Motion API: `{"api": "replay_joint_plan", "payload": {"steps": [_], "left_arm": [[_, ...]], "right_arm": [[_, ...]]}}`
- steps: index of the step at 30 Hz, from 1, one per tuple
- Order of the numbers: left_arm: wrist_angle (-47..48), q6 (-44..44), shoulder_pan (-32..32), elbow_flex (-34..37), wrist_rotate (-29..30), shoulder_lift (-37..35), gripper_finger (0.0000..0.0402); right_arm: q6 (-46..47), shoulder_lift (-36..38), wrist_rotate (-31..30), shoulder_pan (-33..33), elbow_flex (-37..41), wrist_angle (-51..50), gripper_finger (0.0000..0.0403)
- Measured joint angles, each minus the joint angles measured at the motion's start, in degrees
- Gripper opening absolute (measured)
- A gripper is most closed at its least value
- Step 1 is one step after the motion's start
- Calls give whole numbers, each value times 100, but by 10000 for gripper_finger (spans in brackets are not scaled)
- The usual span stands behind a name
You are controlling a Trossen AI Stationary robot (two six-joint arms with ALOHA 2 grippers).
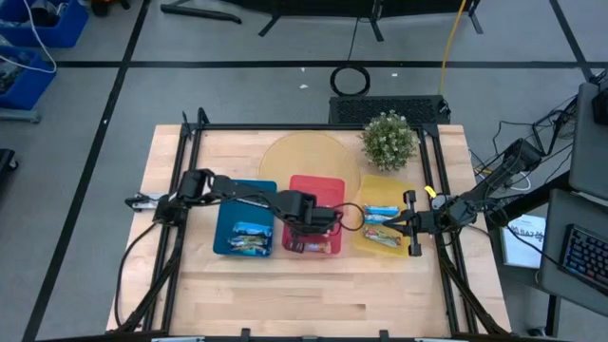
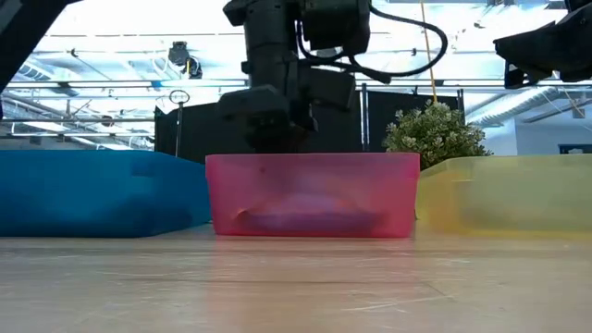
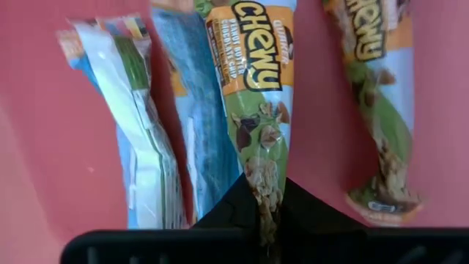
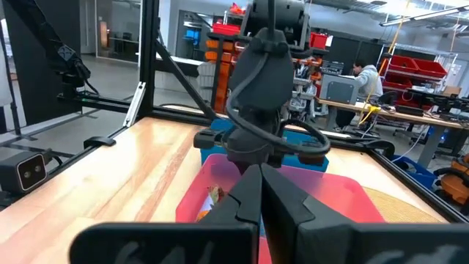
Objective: Pick and place Granola Bars by type
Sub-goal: Put the orange granola bar into the red bin, then return to Home Position
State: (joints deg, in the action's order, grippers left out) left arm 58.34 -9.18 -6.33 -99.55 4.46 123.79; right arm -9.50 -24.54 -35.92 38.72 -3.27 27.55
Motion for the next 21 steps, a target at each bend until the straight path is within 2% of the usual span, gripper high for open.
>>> {"api": "replay_joint_plan", "payload": {"steps": [3, 6, 16, 19, 21], "left_arm": [[-11, 30, 2, -2, 0, 2, 29], [-47, 97, 2, -114, -90, -86, 46], [-118, 443, -13, -179, -204, -801, 158], [-6, 534, 18, -171, -484, -1223, 165], [3, 571, 82, -162, -778, -1691, 154]], "right_arm": [[-2, 0, 0, 0, 0, -2, 0], [16, -2, 0, 0, 0, -2, 0], [151, -2, 13, 0, 0, -11, 0], [267, 0, 15, 0, 0, -62, 0], [326, -2, 15, 0, 0, -103, 0]]}}
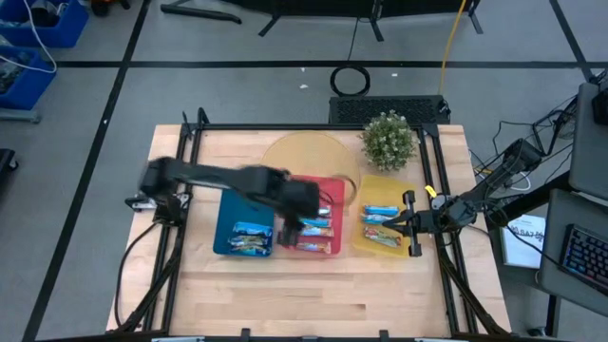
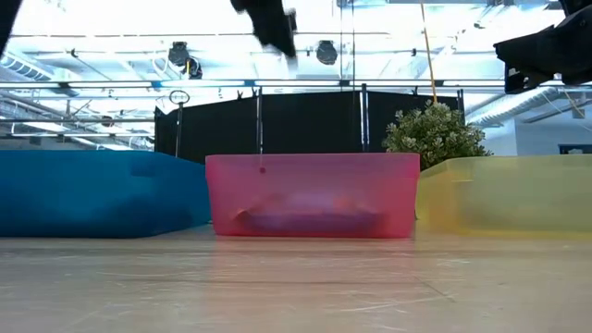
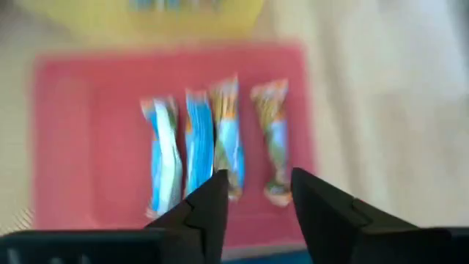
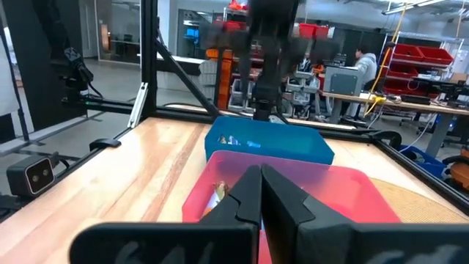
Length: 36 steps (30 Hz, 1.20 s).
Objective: Pick and place Granola Bars by type
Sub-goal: Return to Home Position
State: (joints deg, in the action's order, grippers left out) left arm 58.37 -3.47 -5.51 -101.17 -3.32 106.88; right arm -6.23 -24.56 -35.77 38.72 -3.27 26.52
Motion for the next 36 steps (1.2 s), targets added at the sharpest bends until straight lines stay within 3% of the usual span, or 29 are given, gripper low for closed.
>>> {"api": "replay_joint_plan", "payload": {"steps": [4, 7, 9, 14, 16, 22, 30, 36], "left_arm": [[-952, -752, 28, 778, -792, -1346, 88], [-2260, -1404, -56, 1928, -1503, -2455, 18], [-3176, -1504, -60, 2812, -1549, -3205, 12], [-5199, -1132, 41, 5027, -1327, -4798, 5], [-5740, -890, 51, 5850, -894, -5355, 6], [-6527, -257, -179, 7740, 88, -6709, 3], [-7281, -212, -641, 9065, 1003, -7355, 2], [-8160, -1056, -894, 9646, 1046, -7639, 1]], "right_arm": [[54, 1, 5, 0, 0, -27, 0], [156, 2, 7, 0, 0, -47, 0], [240, 0, 9, 0, 0, -76, 0], [351, 2, 7, 0, 0, -72, 0], [364, 2, 7, 0, 0, -66, 0], [344, 2, 0, 0, 0, 7, 0], [-334, 2, -362, -6, 2, 358, 0], [-416, 106, -829, -13, 2, 308, 0]]}}
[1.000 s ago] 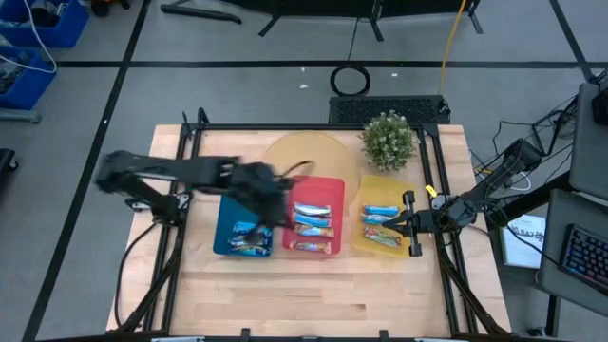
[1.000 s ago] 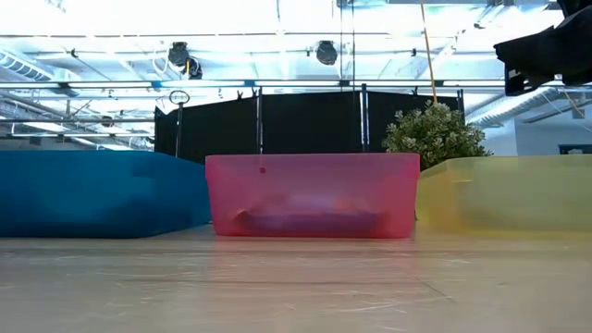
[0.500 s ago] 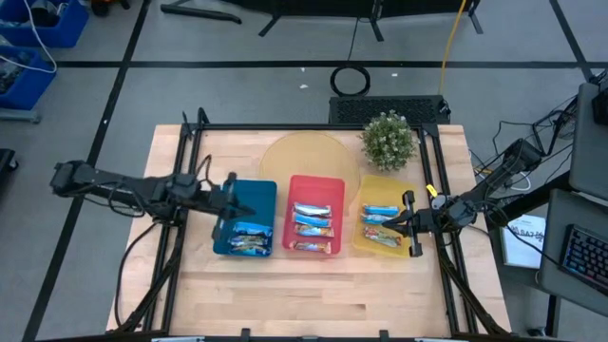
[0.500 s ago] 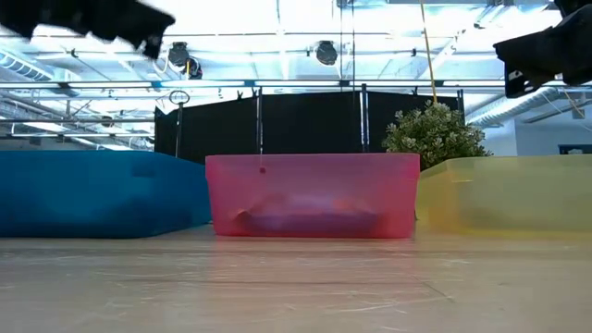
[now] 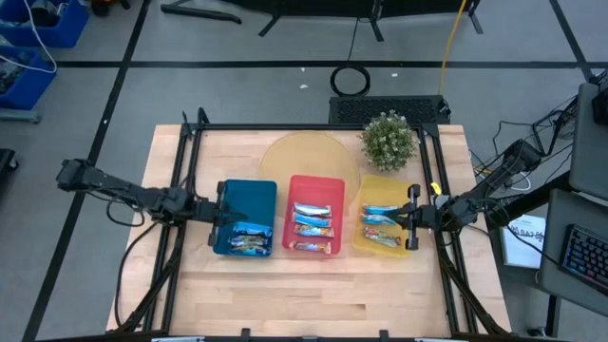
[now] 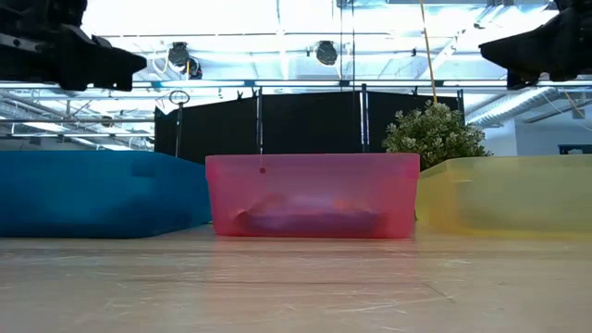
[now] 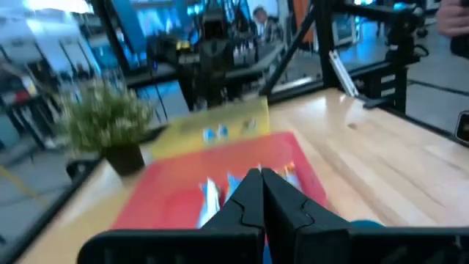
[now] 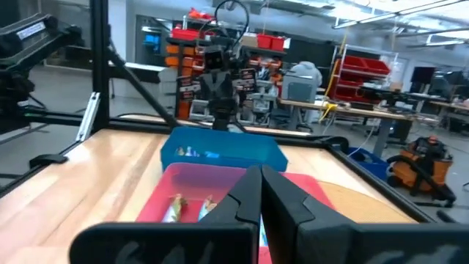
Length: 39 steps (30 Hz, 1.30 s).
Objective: Pick and place Granola Bars by type
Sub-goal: Return to Home Position
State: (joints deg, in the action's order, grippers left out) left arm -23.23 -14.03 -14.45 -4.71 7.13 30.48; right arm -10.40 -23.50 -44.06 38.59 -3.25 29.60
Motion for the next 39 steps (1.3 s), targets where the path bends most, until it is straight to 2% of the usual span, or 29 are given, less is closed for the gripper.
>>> {"api": "replay_joint_plan", "payload": {"steps": [6, 10, 15, 25, 29, 33, 35, 39], "left_arm": [[-141, -193, 572, 232, -344, -210, 1], [-85, -150, 1303, 232, -1276, -208, 1], [-85, 89, 2150, 232, -2084, -208, 1], [-207, 169, 2959, 413, -2976, -210, 1], [-265, 226, 3155, 413, -3217, -202, 1], [-325, 232, 3407, 413, -3787, -202, 1], [-316, 251, 3559, 413, -3884, -202, 1], [-317, 328, 3890, 413, -4080, -202, 1]], "right_arm": [[-75, 299, 216, -387, 0, -378, 0], [-2, 541, 251, -814, 0, -662, 0], [73, 882, 658, -1050, 0, -973, 0], [246, 1886, 866, -1406, 2, -2148, 0], [446, 2138, 1514, -1665, 2, -2443, 0], [521, 2222, 2076, -2073, 2, -2515, 0], [534, 2229, 2414, -2321, 2, -2540, 0], [693, 2235, 2526, -2913, 11, -2774, 0]]}}
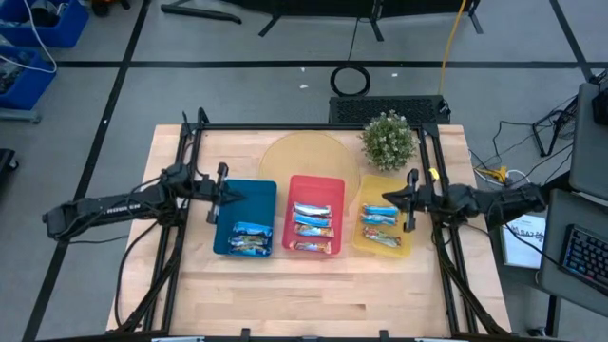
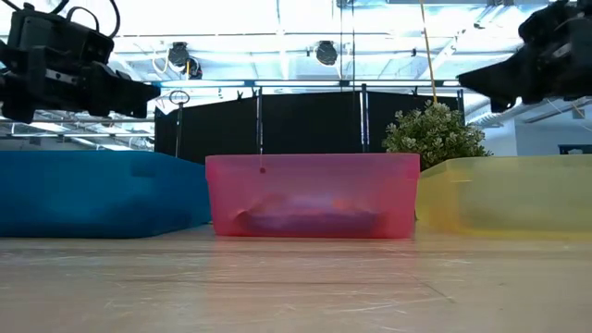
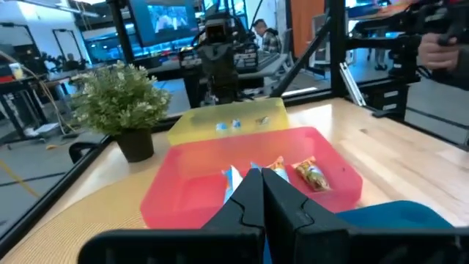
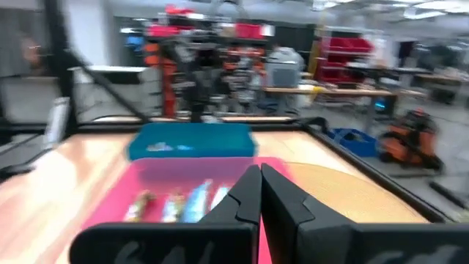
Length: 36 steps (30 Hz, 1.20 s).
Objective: Pick and place Granola Bars by type
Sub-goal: Return to Home Position
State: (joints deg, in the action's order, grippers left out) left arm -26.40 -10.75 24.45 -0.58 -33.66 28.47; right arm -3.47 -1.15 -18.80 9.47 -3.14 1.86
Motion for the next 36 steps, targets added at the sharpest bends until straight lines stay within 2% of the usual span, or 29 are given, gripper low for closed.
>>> {"api": "replay_joint_plan", "payload": {"steps": [3, 5, 9, 12, 14, 18, 22, 29, 36], "left_arm": [[-74, 108, 142, 0, -99, 0, 1], [-77, 304, 178, 0, 144, 0, 1], [25, 555, 46, 0, 679, -15, 1], [30, 500, -367, 0, 967, -15, 1], [31, 310, -741, 0, 1356, -15, 1], [-42, 37, -1468, 0, 2230, -15, 0], [190, -248, -1957, -2, 2756, -15, 0], [244, -285, -1859, -2, 2577, -217, 0], [1308, -251, -1783, -2, 2573, -1395, 0]], "right_arm": [[193, 2, 381, -518, 110, 51, 0], [237, 2, 706, -813, 192, 101, 0], [328, 2, 787, -1285, 234, 158, 0], [329, 7, 1027, -1416, 234, 287, 0], [327, 11, 1152, -1412, 234, 353, 0], [241, -4, 1131, -1260, 234, 324, 0], [7, -7, 1131, -1068, 232, 339, 0], [-160, 47, 1153, -1040, 187, 331, 0], [-152, 105, 1165, -1040, -90, -27, 0]]}}
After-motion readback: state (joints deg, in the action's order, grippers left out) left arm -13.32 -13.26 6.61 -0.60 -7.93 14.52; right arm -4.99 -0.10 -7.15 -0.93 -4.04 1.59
